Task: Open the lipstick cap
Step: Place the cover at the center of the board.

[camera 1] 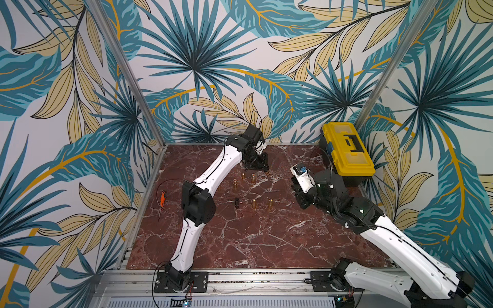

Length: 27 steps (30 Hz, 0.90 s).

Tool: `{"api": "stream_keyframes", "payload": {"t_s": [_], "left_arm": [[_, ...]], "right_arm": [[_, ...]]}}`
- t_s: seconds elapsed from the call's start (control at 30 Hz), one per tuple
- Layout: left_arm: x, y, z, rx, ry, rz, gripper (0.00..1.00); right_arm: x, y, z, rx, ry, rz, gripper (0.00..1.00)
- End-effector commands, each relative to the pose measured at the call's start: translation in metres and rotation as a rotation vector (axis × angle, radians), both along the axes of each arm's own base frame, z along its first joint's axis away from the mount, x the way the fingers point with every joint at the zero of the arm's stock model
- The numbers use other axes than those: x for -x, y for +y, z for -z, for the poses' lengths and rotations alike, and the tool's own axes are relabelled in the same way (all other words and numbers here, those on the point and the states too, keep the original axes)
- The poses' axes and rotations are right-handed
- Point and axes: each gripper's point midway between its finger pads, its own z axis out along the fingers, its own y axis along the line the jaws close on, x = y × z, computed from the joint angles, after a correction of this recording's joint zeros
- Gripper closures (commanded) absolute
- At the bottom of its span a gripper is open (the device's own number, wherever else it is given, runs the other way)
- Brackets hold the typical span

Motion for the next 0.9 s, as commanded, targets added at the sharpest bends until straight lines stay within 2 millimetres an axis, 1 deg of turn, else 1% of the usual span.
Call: {"api": "stream_keyframes", "payload": {"t_s": [0.0, 0.23, 0.33, 0.47, 0.7, 0.87], "left_arm": [[-0.004, -0.004, -0.029, 0.041, -0.074, 0.014, 0.94], [-0.005, -0.008, -0.028, 0.053, -0.062, 0.009, 0.94], [-0.005, -0.009, -0.031, 0.066, -0.061, 0.013, 0.94], [-0.003, -0.013, -0.039, 0.117, -0.041, 0.021, 0.94], [0.004, -0.024, -0.067, 0.255, -0.012, 0.048, 0.94], [0.007, -0.020, -0.089, 0.334, -0.003, 0.057, 0.94]], "right_arm": [[0.005, -0.008, -0.002, -0.016, -0.010, 0.028, 1.00], [0.009, -0.007, -0.001, -0.031, -0.008, 0.012, 0.99], [0.013, -0.004, -0.006, -0.076, -0.028, -0.010, 0.99], [0.019, -0.001, -0.013, -0.122, -0.039, -0.035, 0.98], [0.023, 0.000, -0.017, -0.170, -0.047, -0.043, 0.98], [0.019, 0.002, -0.017, -0.190, -0.044, -0.035, 0.98]]}}
